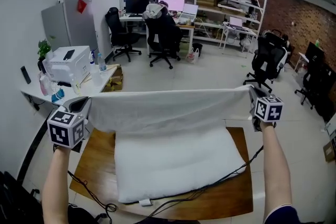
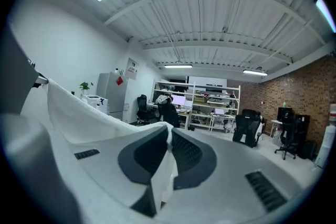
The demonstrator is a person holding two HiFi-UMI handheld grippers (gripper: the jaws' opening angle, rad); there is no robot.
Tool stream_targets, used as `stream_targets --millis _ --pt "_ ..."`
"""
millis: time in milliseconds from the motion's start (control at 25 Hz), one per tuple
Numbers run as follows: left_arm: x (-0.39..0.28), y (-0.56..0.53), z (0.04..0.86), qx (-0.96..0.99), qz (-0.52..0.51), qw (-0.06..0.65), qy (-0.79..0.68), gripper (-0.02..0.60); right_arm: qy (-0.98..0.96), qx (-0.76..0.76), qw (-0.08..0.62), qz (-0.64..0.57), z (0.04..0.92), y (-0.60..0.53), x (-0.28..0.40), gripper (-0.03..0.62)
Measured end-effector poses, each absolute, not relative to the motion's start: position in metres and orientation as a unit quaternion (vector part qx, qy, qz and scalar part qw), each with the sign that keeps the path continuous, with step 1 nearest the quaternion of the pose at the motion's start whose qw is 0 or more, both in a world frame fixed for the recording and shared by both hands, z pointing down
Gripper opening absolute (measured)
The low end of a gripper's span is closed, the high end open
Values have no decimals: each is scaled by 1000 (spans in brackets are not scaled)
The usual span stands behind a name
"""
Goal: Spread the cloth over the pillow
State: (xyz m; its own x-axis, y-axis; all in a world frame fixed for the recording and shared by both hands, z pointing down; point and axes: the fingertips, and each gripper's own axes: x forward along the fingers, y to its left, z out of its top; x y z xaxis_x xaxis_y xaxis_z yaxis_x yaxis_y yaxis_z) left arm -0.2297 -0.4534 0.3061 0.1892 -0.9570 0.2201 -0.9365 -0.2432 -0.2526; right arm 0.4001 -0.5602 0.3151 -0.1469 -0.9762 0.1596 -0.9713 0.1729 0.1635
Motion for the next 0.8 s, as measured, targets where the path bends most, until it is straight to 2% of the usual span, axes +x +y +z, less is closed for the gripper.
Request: stream_targets --millis 200,800 --pt "-216 -430 320 -780 -166 24 603 14 -748 652 124 8 338 -534 415 25" --pt "-187 -327 463 -749 -217 -111 617 14 -770 612 158 88 451 -447 446 25"
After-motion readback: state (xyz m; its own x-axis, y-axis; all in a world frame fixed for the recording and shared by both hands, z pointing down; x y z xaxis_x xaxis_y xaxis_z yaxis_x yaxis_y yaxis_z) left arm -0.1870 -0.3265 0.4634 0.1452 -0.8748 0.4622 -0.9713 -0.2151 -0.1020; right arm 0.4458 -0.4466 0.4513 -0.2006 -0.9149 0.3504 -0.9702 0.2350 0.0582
